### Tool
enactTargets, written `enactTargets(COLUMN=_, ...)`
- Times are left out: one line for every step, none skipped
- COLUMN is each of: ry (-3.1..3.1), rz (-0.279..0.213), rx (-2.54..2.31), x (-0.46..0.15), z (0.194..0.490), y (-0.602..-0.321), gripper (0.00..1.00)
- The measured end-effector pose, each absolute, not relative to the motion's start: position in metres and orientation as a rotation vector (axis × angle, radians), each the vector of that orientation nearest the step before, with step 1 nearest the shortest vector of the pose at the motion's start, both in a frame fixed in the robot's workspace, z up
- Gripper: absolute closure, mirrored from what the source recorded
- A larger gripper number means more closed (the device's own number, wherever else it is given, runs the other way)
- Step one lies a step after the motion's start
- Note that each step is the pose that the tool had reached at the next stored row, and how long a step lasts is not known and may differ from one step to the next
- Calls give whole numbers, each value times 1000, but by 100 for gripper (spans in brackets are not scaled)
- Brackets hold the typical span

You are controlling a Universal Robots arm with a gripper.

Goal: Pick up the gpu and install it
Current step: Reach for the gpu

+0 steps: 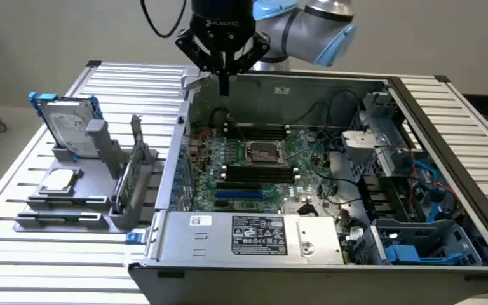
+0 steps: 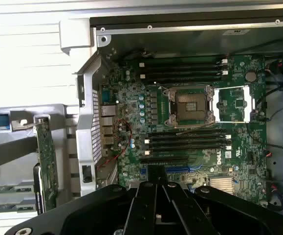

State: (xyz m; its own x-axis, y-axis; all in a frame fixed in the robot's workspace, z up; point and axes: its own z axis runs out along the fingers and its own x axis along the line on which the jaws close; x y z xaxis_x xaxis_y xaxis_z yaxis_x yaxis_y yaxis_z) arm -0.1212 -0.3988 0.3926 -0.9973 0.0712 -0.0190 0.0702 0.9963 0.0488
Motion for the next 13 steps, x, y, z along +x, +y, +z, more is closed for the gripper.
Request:
enactTargets(ry=3118, rz=75, rx=110, x=-121, z=393, y=-399, gripper=89)
enactTargets(ry=3118, rz=75, rx=110, x=-121, z=393, y=-399, gripper=89)
enactTargets(ry=3118, rz=75, rx=110, x=-121, z=393, y=-399, gripper=89)
enactTargets(ry=3118, rz=75, rx=110, x=-121, z=393, y=-399, gripper=89)
enactTargets(ry=3118, rz=75, rx=110, x=-121, z=393, y=-399, gripper=89)
enactTargets(ry=3118, rz=75, rx=110, x=-121, z=393, y=-399, gripper=89)
enactTargets(ry=3118, rz=75, rx=110, x=-121, z=393, y=-399, gripper=89)
enactTargets(ry=3118, rz=75, rx=110, x=-121, z=393, y=-399, gripper=89)
enactTargets(ry=3118, rz=75, rx=110, x=-121, z=393, y=-399, gripper=89)
enactTargets(ry=3118, rz=75, rx=110, x=-121, z=393, y=-399, gripper=89)
enactTargets(ry=3118, rz=75, rx=110, x=-121, z=393, y=-399, gripper=89)
enactTargets(ry=3118, rz=75, rx=110, x=-121, z=393, y=-399, gripper=89)
enactTargets(ry=3118, rz=75, rx=110, x=-121, z=393, y=-399, gripper=89)
